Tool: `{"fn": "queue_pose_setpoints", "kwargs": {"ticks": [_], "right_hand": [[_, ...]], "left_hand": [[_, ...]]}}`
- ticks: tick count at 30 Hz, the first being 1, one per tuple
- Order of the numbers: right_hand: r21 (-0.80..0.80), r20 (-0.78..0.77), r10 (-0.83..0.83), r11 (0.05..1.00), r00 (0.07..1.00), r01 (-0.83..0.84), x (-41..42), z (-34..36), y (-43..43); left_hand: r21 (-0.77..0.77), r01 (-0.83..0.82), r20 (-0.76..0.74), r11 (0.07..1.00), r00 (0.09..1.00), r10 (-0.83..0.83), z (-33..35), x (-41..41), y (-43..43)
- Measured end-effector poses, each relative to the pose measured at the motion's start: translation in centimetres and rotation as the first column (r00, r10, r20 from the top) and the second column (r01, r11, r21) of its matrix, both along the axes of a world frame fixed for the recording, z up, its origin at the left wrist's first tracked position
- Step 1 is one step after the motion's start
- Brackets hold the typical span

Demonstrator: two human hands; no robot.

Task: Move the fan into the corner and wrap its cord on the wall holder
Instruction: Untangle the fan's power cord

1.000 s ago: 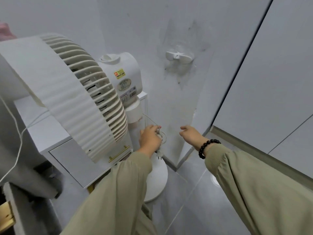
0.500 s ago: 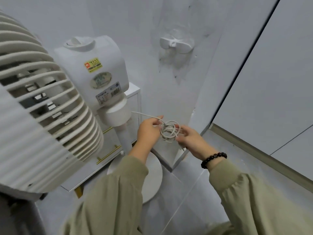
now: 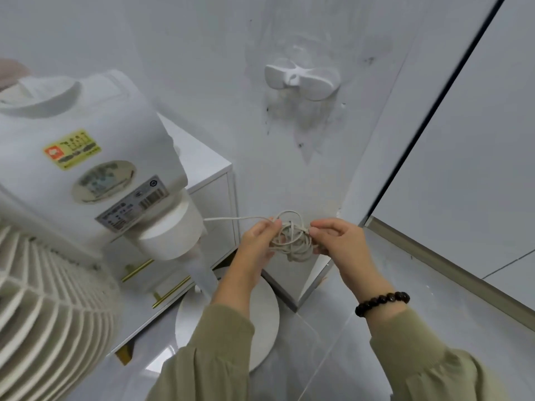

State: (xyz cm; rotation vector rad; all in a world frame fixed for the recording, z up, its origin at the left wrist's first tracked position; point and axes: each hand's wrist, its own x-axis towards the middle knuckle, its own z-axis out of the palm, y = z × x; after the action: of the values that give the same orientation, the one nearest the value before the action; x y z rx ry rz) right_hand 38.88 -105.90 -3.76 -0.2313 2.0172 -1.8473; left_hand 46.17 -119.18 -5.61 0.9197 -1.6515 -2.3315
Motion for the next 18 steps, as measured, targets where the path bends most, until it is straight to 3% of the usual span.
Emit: {"fn": "queue_pose_setpoints", "kwargs": {"ticks": [3,8,12,15,18], "right_hand": [[-0.021,0.018,-0.084,0.996,0.996,0.084,0.5,0.1,-0.3],[-0.06,0.03,-0.176,0.982,0.984,0.177,1.4,0.6,-0.1],[-0.046,-0.03,-0.2,0.979,0.979,0.199,2.4,1.6,0.2],[0.023,-0.071,-0.156,0.987,0.985,0.158,3.8,2.4,0.8],[0.044,-0.074,0.013,0.999,0.997,-0.01,5.3,3.6,1.7]], "left_hand": [[0.031,-0.036,0.063,0.999,0.997,0.034,0.1,-0.2,0.5],[0.029,-0.073,-0.007,0.997,0.997,0.074,1.7,0.6,1.4],[0.074,-0.09,0.021,0.993,0.996,0.089,2.3,2.4,2.8],[0.12,-0.11,0.032,0.987,0.994,0.107,2.5,3.9,3.9],[0.123,-0.125,0.01,0.984,0.992,0.125,3.0,5.3,4.4]]}}
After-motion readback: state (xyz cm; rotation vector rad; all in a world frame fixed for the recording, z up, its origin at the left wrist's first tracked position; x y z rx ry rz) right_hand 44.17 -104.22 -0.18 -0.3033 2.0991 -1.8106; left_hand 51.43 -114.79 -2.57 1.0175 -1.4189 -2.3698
